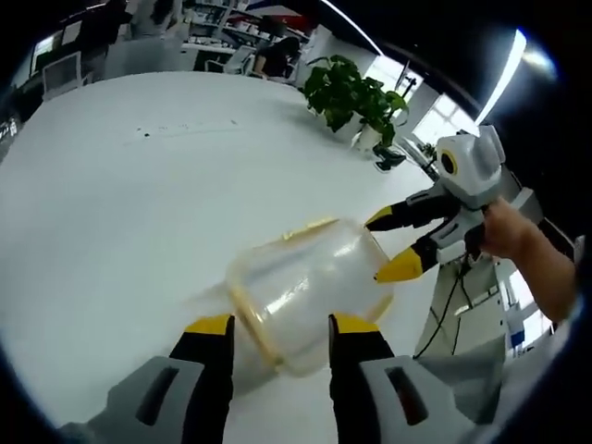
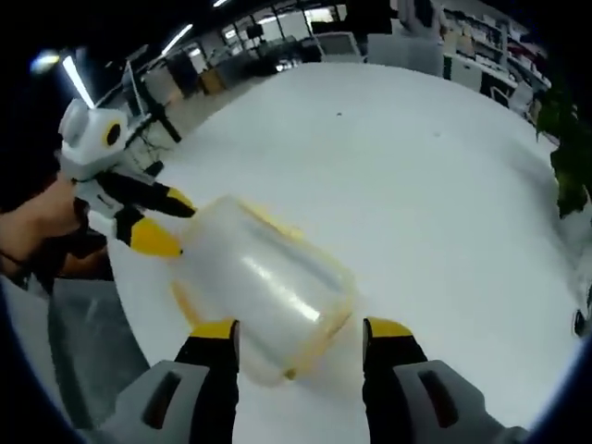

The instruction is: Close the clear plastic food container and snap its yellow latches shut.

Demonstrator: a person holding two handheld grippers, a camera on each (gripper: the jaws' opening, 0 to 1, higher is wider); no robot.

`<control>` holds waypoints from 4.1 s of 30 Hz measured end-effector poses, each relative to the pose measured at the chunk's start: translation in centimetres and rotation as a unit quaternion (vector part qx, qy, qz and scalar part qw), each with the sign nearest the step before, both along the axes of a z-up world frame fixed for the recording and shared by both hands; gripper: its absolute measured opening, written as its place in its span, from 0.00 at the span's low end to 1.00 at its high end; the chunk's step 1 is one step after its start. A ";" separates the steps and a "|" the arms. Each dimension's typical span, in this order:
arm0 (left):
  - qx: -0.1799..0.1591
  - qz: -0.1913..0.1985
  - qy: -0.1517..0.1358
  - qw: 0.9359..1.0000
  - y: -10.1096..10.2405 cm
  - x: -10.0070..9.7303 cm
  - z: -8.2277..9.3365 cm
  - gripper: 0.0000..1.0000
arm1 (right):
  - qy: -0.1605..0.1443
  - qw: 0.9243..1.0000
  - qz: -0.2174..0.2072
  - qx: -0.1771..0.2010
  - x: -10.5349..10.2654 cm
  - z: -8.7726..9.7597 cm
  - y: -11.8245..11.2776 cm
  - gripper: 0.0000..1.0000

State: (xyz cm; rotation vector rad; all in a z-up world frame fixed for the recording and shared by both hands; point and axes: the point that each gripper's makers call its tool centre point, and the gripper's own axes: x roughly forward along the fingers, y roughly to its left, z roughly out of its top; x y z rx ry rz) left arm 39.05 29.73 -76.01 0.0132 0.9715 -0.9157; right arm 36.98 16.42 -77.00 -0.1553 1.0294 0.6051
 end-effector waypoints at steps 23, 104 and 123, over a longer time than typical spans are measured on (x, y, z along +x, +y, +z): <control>0.066 -0.109 -0.092 0.988 0.4 1.4 1.9 0.38 | -0.028 0.987 0.133 -0.088 0.3 1.2 0.4 0.50; 0.120 -0.370 -0.215 0.896 -5.4 -0.6 1.0 0.30 | -0.042 0.941 0.313 -0.124 1.0 1.1 4.5 0.38; 0.110 -0.372 -0.206 0.898 -6.1 -1.0 0.4 0.29 | -0.045 0.940 0.319 -0.109 1.2 1.0 5.5 0.37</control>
